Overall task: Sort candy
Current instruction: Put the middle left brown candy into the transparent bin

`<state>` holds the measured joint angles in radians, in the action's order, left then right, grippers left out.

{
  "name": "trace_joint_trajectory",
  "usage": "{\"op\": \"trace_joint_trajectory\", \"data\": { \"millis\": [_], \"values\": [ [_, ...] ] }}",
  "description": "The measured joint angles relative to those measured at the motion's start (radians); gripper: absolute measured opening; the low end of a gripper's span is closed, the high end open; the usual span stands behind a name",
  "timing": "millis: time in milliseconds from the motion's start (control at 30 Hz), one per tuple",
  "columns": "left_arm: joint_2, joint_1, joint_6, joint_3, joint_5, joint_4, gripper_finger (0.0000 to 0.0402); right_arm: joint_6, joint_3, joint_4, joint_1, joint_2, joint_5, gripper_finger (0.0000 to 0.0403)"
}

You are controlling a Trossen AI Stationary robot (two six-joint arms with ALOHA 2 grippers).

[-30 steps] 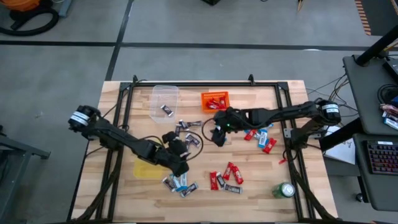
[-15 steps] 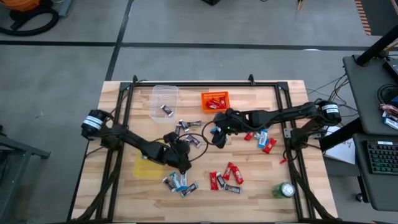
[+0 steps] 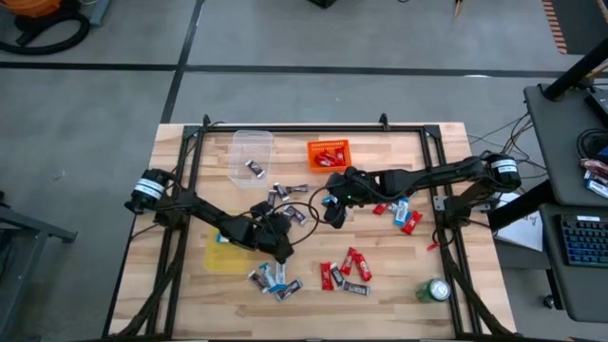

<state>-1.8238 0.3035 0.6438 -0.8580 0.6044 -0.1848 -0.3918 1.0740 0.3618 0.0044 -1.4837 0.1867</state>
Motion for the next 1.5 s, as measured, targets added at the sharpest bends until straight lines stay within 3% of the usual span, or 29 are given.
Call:
{"op": "trace_joint_trajectory", "data": {
  "millis": [267,400,633,800,967,1100,1300,1500],
  "values": [
    [0.026,0.0,-0.034,0.002,-0.047,-0.017,0.0011,0.0,-0.001,0.001,0.051,0.0,0.0,0.0201],
    [0.1,0.002,-0.091,0.007,-0.098,-0.039,0.0013,0.0,-0.001,0.001,0.072,0.0,-0.001,0.0201],
    [0.355,-0.004,-0.216,0.006,-0.097,-0.107,0.0004,-0.01,-0.001,0.0,0.094,0.0,-0.001,0.0201],
    [0.556,-0.053,-0.269,0.006,-0.002,-0.256,0.0003,-0.018,-0.002,-0.001,0.098,-0.001,-0.001,0.0201],
    [0.698,-0.189,-0.269,0.006,0.045,-0.414,0.0002,-0.035,-0.002,-0.007,0.098,-0.003,0.024,0.0201],
    [0.746,-0.353,-0.291,0.015,0.028,-0.433,0.0002,-0.044,-0.002,-0.007,0.098,-0.004,0.045,0.0201],
    [0.722,-0.606,-0.415,0.017,-0.103,-0.41,0.0002,-0.046,-0.002,-0.008,0.098,-0.005,0.065,0.0201],
    [0.636,-0.775,-0.498,0.017,-0.207,-0.392,0.0012,-0.046,-0.004,-0.008,0.098,-0.005,0.076,0.0201]
  ]
}}
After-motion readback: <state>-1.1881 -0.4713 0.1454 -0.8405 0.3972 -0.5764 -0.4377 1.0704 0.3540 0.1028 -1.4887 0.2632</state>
